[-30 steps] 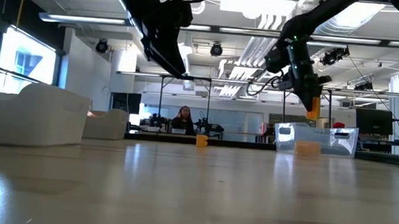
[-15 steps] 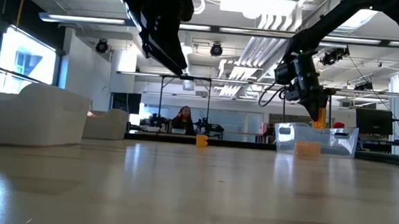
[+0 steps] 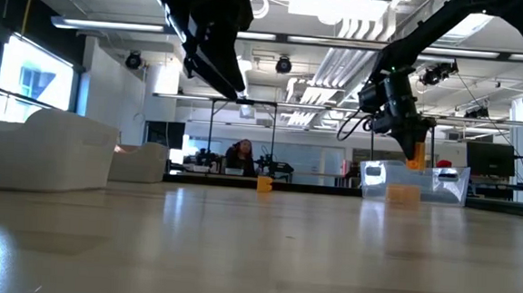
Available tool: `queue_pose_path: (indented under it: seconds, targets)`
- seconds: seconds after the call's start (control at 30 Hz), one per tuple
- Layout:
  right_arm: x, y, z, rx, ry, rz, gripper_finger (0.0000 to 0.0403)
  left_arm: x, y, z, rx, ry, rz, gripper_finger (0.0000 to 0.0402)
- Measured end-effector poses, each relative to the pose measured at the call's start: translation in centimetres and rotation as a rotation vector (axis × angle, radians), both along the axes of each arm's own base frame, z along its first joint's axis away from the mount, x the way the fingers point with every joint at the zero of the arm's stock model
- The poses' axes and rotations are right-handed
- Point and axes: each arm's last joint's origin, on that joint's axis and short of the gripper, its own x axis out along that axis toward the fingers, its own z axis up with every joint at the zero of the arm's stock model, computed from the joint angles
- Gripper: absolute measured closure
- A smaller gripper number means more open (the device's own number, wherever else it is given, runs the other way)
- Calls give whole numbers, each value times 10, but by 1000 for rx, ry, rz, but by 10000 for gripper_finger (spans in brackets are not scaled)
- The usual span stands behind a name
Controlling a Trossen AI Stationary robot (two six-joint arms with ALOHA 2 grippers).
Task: Sort & place blocks by color
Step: Put the yellow game piece into the transparent bin, then put the red game piece into the white bin
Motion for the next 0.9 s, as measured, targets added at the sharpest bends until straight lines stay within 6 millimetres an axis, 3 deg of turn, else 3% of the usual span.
queue_pose_path:
  seconds: [0.2, 0.57, 0.7, 0.9]
  targets:
    - [1, -2, 0, -2, -37, 58, 290, 0, 0, 0, 3, -4, -4, 190]
    - [5, 2, 0, -19, 48, 64, 226, 1, 3, 1, 33, -1, -33, 190]
    - [4, 13, 4, 42, 87, -6, 223, 1, 3, 1, 72, 12, -80, 190]
    - [16, 34, 27, 7, 51, -6, 223, 3, 3, 3, 125, 5, -132, 190]
